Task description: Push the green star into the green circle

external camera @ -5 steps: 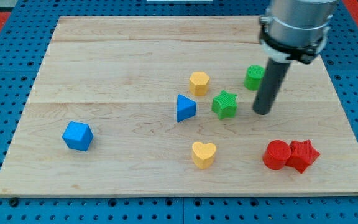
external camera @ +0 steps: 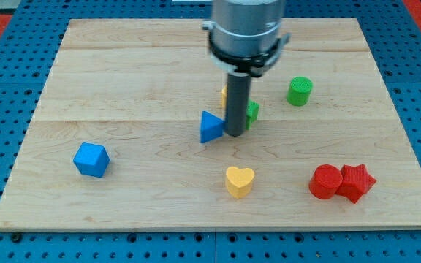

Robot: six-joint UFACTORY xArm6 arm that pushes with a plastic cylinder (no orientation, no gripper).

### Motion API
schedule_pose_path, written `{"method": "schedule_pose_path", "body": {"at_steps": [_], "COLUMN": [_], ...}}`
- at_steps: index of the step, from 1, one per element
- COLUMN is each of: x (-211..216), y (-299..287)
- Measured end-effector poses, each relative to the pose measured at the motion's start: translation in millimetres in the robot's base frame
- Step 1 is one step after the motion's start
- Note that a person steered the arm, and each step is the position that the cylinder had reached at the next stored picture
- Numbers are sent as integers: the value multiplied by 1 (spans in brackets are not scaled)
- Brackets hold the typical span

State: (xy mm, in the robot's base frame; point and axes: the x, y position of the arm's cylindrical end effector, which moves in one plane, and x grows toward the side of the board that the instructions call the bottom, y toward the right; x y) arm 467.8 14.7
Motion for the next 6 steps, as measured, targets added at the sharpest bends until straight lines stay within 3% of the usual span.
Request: {"method": "schedule_pose_path", "body": {"at_steps": [1, 3, 6], "x": [-14, -57, -54], "y": [-7, 76, 97]}}
